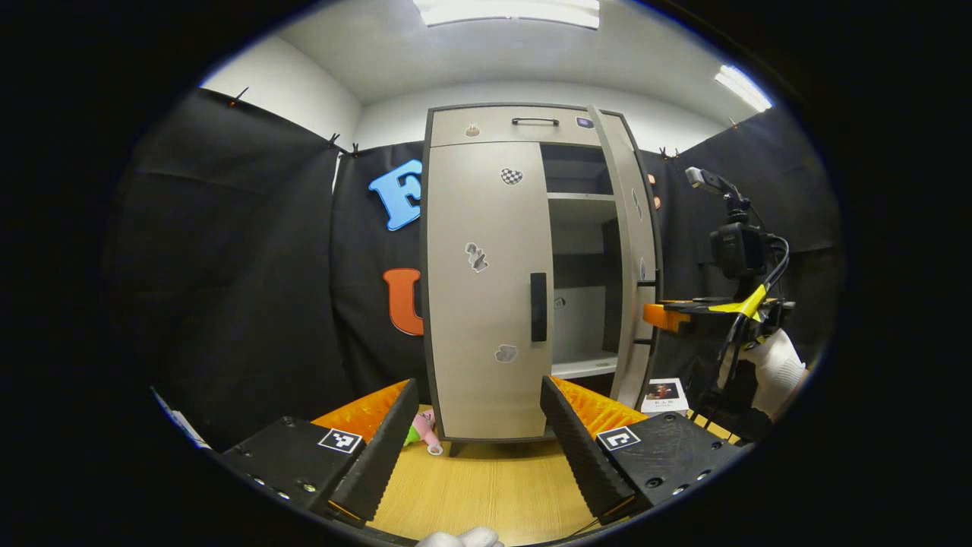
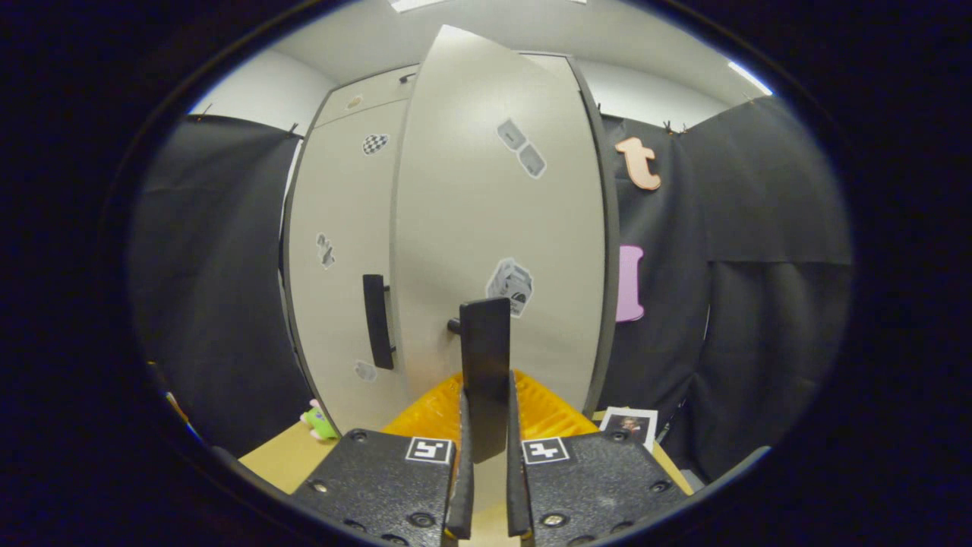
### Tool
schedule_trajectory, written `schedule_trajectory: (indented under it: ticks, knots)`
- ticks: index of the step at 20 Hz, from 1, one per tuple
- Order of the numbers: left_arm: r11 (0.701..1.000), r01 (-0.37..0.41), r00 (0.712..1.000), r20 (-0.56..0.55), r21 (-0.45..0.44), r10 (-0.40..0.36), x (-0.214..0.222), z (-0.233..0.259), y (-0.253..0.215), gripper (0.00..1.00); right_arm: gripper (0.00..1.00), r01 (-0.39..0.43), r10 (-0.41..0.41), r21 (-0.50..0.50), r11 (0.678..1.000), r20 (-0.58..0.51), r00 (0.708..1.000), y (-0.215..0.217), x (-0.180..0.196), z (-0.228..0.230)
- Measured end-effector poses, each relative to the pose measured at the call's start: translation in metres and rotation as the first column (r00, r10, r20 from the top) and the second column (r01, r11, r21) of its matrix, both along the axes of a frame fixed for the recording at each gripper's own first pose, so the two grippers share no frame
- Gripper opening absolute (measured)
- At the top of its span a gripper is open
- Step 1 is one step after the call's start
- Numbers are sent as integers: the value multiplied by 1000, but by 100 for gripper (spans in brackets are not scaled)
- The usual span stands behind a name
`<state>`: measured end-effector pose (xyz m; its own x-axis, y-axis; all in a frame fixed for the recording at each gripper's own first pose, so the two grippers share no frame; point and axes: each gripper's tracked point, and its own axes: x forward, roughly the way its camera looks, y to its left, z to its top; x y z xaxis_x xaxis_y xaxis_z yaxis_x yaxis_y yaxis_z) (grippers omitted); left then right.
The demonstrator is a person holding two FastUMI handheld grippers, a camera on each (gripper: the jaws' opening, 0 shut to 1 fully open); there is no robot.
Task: Open the right door of the double-door shoe cabinet with the right hand, and open the left door with the left hand.
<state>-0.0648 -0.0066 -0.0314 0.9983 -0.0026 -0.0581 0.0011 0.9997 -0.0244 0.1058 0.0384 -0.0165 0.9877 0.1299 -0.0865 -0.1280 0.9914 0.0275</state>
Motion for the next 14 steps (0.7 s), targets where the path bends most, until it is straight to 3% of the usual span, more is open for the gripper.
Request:
schedule_trajectory:
  ticks: [9, 14]
  knots:
    - [997, 80, 997, -10, -14, -80, 7, -2, -38, 96, 10, 129, -129, 2, 992, 15, 992, -79, -27, -1]
    - [991, 129, 992, -2, -26, -129, 17, 3, -67, 96, 4, 149, -149, -1, 989, 12, 989, -125, -26, -2]
